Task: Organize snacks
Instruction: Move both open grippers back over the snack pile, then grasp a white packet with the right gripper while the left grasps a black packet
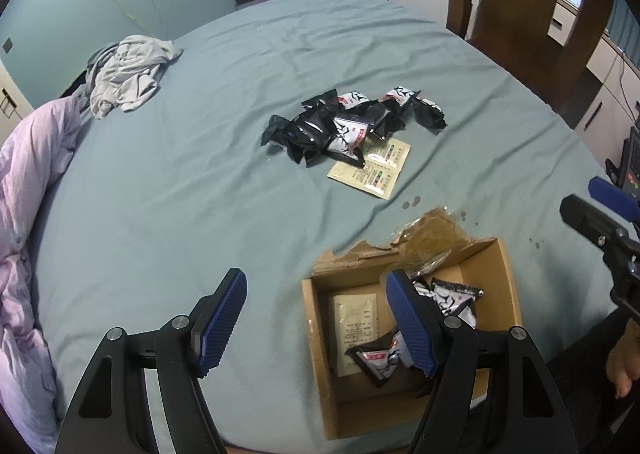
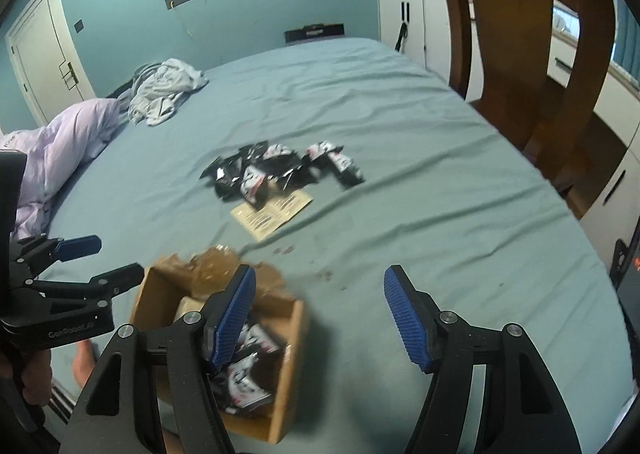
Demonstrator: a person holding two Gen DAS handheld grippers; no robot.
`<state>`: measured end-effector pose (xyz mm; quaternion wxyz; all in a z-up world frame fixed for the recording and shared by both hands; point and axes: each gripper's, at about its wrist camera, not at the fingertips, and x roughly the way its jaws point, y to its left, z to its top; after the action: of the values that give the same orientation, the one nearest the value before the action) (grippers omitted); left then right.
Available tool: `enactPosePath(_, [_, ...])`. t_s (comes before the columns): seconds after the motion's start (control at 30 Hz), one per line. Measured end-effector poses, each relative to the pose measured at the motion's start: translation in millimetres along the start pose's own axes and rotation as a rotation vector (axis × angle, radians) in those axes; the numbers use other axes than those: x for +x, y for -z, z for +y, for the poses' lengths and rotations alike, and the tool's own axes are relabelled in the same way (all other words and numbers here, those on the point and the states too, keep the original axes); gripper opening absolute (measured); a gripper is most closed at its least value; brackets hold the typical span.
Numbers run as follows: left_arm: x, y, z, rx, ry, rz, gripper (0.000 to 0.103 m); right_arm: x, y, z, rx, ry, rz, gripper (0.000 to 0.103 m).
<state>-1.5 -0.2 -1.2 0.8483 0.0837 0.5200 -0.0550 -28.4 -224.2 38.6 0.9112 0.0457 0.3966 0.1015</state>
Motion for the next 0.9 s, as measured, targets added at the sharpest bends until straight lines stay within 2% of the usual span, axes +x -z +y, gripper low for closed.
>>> enactPosePath(0.1, [-0.6,-2.8,0.7,-0.011,0.008,-0.005,0.073,1.5,-4.6,-9.9,0.040,-0.010,-0.010,0.066])
enactPosePath(0.23, [-0.2,-4.4,1.9,-0.017,0.032,0.004,0.073,20.0,-13.8,-27.2,0.081,-0.014,0.030,0.066])
enactPosePath(0.43, [3.7,-10.7,-0.5,-0.027,0.078,0.020,0.073,69.5,-29.1,-33.6,0.057,0.018,0.172,0.066])
enactPosePath(0.53, [5.1,-15.3,-2.2,-0.026,0.082,0.015,0.073,89.6,-42.1,-32.1,0.025,0.059,0.188,0.066])
enactPosePath(0.9, [26.2,-26.7,8.2,-0.049,0.102,0.068,0.073,169.4,-73.8,-12.1,-0.064,0.078,0.246,0.066])
